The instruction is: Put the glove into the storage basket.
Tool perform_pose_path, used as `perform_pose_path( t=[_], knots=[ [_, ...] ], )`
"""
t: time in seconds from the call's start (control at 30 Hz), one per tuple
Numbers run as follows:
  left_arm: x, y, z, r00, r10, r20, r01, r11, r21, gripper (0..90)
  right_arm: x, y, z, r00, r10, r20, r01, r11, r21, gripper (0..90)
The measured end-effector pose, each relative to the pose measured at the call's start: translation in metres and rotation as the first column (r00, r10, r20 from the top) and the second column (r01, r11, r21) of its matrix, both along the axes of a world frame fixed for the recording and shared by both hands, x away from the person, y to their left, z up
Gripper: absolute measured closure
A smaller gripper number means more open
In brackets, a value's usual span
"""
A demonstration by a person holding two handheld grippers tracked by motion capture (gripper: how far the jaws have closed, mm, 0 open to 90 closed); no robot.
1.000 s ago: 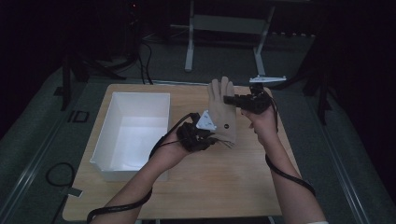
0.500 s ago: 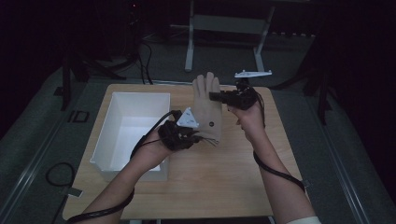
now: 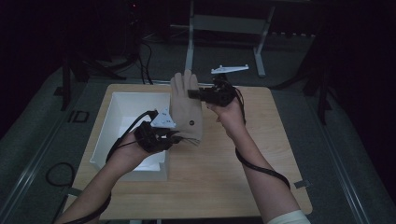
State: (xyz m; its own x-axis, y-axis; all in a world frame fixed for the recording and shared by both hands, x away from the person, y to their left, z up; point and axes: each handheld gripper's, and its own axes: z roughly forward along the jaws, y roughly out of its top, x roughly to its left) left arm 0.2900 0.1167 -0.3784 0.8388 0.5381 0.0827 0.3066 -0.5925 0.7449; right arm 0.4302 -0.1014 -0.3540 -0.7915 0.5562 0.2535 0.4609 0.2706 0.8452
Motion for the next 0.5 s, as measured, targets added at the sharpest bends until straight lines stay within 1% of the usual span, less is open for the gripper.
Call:
perform_pose_path(
  t=[0.1, 0.17, 0.23, 0.37, 0.4, 0.47, 0.5],
  knots=[
    [-0.003, 0.012, -0.001, 0.9999, 0.016, -0.002, -0.016, 0.9999, -0.003, 80.3, 0.001, 0.014, 0.000, 0.9997, 0.023, 0.002, -0.023, 1.000, -0.006, 73.1],
    [-0.005, 0.019, -0.001, 0.9996, 0.029, -0.006, -0.029, 0.9996, 0.001, 80.3, 0.002, 0.024, -0.001, 0.9993, 0.036, -0.004, -0.036, 0.999, -0.005, 73.1],
    [-0.007, 0.028, -0.002, 0.9991, 0.040, -0.013, -0.040, 0.9991, 0.015, 80.3, 0.002, 0.034, -0.003, 0.9989, 0.046, -0.007, -0.046, 0.999, -0.007, 73.1],
    [-0.010, 0.042, -0.006, 0.9975, 0.067, -0.024, -0.066, 0.9976, 0.021, 80.3, 0.002, 0.053, -0.006, 0.9975, 0.070, -0.010, -0.070, 0.997, -0.011, 73.0],
    [-0.010, 0.046, -0.008, 0.9970, 0.071, -0.031, -0.070, 0.9974, 0.018, 80.3, 0.001, 0.058, -0.007, 0.9970, 0.077, -0.009, -0.077, 0.997, -0.012, 73.1],
    [-0.012, 0.054, -0.010, 0.9955, 0.089, -0.032, -0.089, 0.9959, 0.015, 80.3, 0.001, 0.066, -0.008, 0.9958, 0.091, -0.010, -0.092, 0.996, -0.014, 73.1],
    [-0.013, 0.059, -0.011, 0.9948, 0.095, -0.038, -0.094, 0.9955, 0.006, 80.3, 0.001, 0.070, -0.008, 0.9955, 0.094, -0.009, -0.094, 0.995, -0.018, 73.1]
  ],
)
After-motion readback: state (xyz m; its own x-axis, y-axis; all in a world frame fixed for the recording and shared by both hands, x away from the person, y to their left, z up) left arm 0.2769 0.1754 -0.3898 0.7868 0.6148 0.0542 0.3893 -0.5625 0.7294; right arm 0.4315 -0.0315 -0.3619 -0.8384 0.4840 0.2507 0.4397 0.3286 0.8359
